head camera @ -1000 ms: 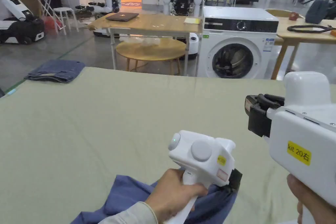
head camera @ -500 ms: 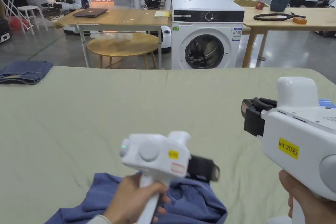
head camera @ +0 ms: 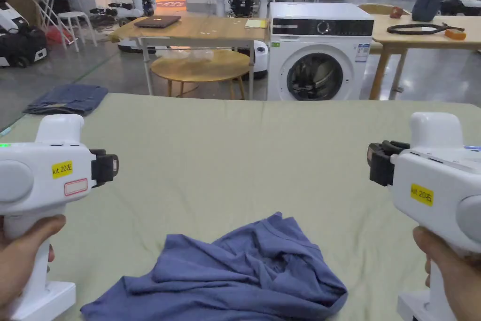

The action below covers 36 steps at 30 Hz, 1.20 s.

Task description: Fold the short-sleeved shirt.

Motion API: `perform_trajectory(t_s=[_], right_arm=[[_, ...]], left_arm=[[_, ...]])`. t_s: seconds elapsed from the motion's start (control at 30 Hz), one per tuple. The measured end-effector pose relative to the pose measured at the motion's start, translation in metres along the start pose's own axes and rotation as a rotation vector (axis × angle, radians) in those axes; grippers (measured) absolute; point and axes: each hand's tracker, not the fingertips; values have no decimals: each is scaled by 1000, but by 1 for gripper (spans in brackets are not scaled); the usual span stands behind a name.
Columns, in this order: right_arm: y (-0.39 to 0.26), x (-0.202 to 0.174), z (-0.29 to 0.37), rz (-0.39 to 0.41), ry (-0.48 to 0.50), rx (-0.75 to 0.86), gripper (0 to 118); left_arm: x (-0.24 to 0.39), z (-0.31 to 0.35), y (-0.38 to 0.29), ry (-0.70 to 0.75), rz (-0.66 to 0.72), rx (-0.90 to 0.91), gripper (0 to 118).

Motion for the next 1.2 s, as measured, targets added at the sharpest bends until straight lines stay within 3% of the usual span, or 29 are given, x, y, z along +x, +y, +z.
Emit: perform_trajectory(t_s=[0.13,0.17,0.2,0.23,0.27,0.37,0.53,0.63,0.7,0.73,0.8,0.87,1.0,1.03,1.07,1.13,1.17,1.2], right_arm=[[-1,-12,0,16,23,-5,0],[-1,-15,-1,21,29,-8,0],[-1,-16,-2,19,39,-12,0],[-2,-17,-3,16,52,-18,0],[-2,-19,-5,16,58,-20,0],[-3,-24,-5,29,59,-29,0],[-9,-29,-9,42,74,-54,0],[-12,-31,-13,57,77,-69,0],[-14,-32,-16,69,75,-78,0],[-15,-33,-18,75,70,-85,0],[-16,-29,-23,78,61,-91,0],[-18,-25,-31,66,55,-99,0],[-22,-12,-62,52,36,-171,0],[-24,-6,-79,46,31,-244,4],[-28,0,-100,40,33,-325,28],[-46,10,-159,23,63,-537,87],[-62,17,-195,23,61,-674,106],[-85,24,-224,-49,87,-783,105]], left_arm=[[-21,-13,-9,22,16,-90,0],[-26,-21,-10,33,9,-148,9],[-31,-30,-14,47,13,-205,41],[-39,-39,-19,77,51,-239,86],[-39,-55,-29,107,82,-271,118],[-59,-108,-79,186,109,-505,118],[-75,-163,-165,213,155,-690,113],[-76,-181,-197,210,156,-790,85],[-63,-174,-193,256,95,-755,77],[-53,-169,-187,264,67,-753,64],[-26,-158,-180,240,-39,-727,2],[-14,-163,-187,204,-47,-745,0],[-40,-180,-189,164,96,-759,0],[-42,-177,-188,158,98,-759,0],[-44,-176,-184,148,96,-757,0],[-50,-175,-185,138,110,-753,0],[-52,-176,-186,131,129,-751,0],[-51,-173,-186,129,148,-751,0]])
